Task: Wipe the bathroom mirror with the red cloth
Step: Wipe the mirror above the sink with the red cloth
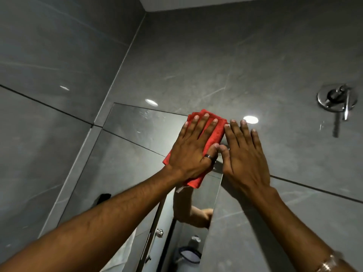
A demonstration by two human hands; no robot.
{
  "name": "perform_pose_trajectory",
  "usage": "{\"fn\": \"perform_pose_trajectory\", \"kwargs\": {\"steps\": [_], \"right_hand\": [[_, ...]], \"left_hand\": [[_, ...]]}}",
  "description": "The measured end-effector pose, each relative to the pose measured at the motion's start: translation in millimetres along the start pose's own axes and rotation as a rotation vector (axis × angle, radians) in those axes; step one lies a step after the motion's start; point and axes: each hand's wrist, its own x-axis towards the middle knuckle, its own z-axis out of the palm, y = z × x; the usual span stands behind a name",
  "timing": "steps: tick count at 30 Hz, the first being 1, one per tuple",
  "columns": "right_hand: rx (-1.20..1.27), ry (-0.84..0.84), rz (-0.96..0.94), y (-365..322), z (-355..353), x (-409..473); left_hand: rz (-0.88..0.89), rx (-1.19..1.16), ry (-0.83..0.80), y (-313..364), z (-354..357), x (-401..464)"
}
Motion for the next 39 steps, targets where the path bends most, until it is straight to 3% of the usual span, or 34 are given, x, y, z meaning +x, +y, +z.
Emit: {"fn": "perform_pose_trajectory", "kwargs": {"steps": [4, 8, 17, 30, 39], "right_hand": [[0.166, 0.026, -0.046, -3.5, -10.6, 24.3], [0.163, -0.039, -0.124, 3.0, -18.0, 58.5], [-0.137, -0.3, -0.328, 1.5, -15.3, 123.0], [-0.24, -0.28, -0.507, -64.6, 38.9, 201.3], [-0.286, -0.217, -0.534, -92.2, 66.9, 233.2]], "left_hand": [[0.0, -0.021, 0.008, -12.3, -2.7, 6.4], [0.071, -0.028, 0.017, -28.1, -5.9, 8.0], [0.034, -0.016, 0.024, -86.3, -9.1, 8.0], [-0.061, 0.0, 0.028, -173.4, -22.0, -2.4], [-0.118, 0.004, 0.033, -256.0, -28.6, -10.5]]}}
